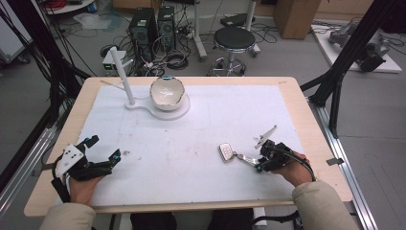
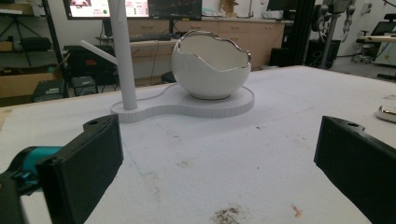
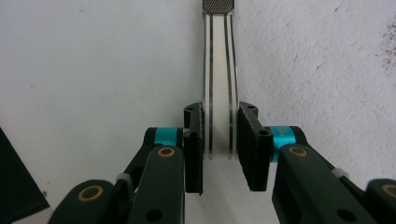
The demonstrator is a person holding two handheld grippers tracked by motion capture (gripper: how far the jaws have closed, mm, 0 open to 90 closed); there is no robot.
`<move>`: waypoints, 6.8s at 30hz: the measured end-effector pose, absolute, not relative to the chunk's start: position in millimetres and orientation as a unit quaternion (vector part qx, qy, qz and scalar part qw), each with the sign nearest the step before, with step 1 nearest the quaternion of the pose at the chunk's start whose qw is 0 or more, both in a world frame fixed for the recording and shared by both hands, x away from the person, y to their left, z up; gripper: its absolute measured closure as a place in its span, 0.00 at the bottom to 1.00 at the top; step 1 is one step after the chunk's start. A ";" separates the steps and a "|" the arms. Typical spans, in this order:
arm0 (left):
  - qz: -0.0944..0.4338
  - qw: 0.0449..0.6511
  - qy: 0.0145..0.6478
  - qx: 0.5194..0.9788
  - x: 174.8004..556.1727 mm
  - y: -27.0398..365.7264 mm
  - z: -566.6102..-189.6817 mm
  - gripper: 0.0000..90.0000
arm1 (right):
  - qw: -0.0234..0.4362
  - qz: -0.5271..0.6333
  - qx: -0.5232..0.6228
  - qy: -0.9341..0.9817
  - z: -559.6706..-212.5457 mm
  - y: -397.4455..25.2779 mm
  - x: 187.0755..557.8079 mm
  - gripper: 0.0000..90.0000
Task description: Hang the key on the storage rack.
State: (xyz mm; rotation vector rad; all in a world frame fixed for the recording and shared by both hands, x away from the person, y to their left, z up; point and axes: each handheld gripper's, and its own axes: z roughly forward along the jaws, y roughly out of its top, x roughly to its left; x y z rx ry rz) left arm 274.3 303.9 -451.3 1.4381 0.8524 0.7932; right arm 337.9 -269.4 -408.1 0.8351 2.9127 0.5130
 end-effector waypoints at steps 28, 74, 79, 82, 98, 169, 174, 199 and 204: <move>0.319 0.580 0.350 0.663 290.8 299.9 -422.8 0.02 | 0.012 0.326 0.235 0.916 -366.6 -253.7 360.8 0.82; 0.098 0.535 0.120 0.831 365.4 164.3 -314.1 0.02 | 0.014 0.404 0.002 0.915 -317.9 -161.6 389.6 0.82; 0.089 0.516 0.094 0.847 367.6 146.8 -310.8 0.02 | 0.011 0.405 -0.002 0.914 -317.6 -159.2 389.8 0.82; 0.080 0.504 0.083 0.856 367.5 135.9 -310.6 0.02 | 0.006 0.398 -0.006 0.917 -319.4 -157.5 389.6 0.82; 0.053 0.442 0.050 0.894 366.3 101.7 -325.7 0.03 | 0.004 0.390 -0.022 0.921 -321.7 -152.7 388.2 0.82; 0.057 0.454 0.106 0.883 376.2 137.0 -308.5 0.82 | 0.126 0.522 0.150 0.830 -324.6 -207.5 385.2 0.00; 0.070 0.465 0.137 0.872 379.5 149.6 -308.0 0.82 | 0.176 0.552 0.187 0.794 -328.7 -241.7 370.6 0.00; 0.130 0.569 0.308 0.751 398.9 258.2 -314.2 0.82 | 0.264 0.624 0.297 0.673 -401.7 -317.5 332.0 0.00; 0.144 0.582 0.334 0.727 401.8 277.5 -316.0 0.83 | 0.264 0.622 0.310 0.669 -412.1 -320.1 328.7 0.00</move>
